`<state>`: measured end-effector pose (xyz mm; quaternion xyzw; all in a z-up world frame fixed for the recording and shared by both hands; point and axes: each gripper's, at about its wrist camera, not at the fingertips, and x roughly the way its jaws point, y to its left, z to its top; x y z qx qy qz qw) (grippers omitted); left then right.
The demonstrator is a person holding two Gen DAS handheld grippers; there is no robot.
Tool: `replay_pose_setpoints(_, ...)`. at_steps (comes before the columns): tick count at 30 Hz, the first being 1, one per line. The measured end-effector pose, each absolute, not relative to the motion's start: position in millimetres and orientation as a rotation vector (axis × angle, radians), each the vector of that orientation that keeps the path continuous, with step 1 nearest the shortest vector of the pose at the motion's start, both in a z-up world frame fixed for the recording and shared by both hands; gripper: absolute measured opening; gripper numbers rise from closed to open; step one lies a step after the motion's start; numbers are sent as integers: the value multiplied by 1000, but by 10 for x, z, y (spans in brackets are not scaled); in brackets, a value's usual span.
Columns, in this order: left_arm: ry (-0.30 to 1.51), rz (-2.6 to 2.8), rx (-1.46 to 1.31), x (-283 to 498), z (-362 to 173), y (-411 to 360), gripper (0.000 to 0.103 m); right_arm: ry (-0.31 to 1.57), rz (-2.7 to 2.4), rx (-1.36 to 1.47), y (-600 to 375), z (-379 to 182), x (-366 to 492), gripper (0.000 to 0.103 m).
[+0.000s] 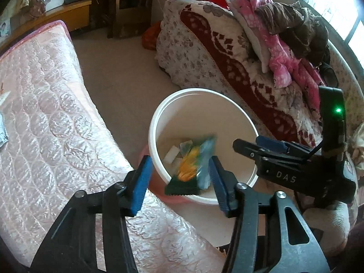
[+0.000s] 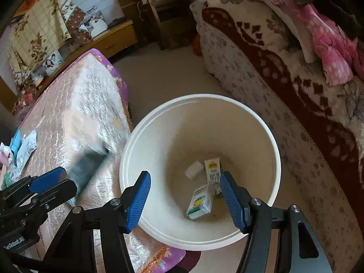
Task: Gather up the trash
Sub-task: 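Carry both items over the white bucket and open both tools to drop them, then move both empty tools back over the remaining trash on the bed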
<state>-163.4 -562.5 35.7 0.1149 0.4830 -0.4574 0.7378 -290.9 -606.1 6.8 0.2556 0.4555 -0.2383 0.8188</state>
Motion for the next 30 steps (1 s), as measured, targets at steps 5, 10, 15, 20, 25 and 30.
replay_pose_setpoints(5,1060,-1009,244,-1645,367,-5594,54,980,-494,564,-6025,25,-2933,62)
replay_pose_setpoints(10,1045,-994,238,-1630,410,-5486,54,990,-478,558,-5948,26,-2904,62)
replay_pose_setpoints(15,1017,-954,224,-1570,492,-5266,54,982,-451,533,-5803,113,-2837,62)
replay_pose_setpoints(20,939,-874,232,-1517,630,-4927,54,952,-396,521,-5596,301,-2736,62)
replay_pose_setpoints(25,895,-793,207,-1418,729,-4520,54,911,-324,455,-5191,558,-2558,72)
replay_pose_setpoints(30,881,-713,170,-1304,774,-4035,54,896,-264,413,-4834,672,-2353,72)
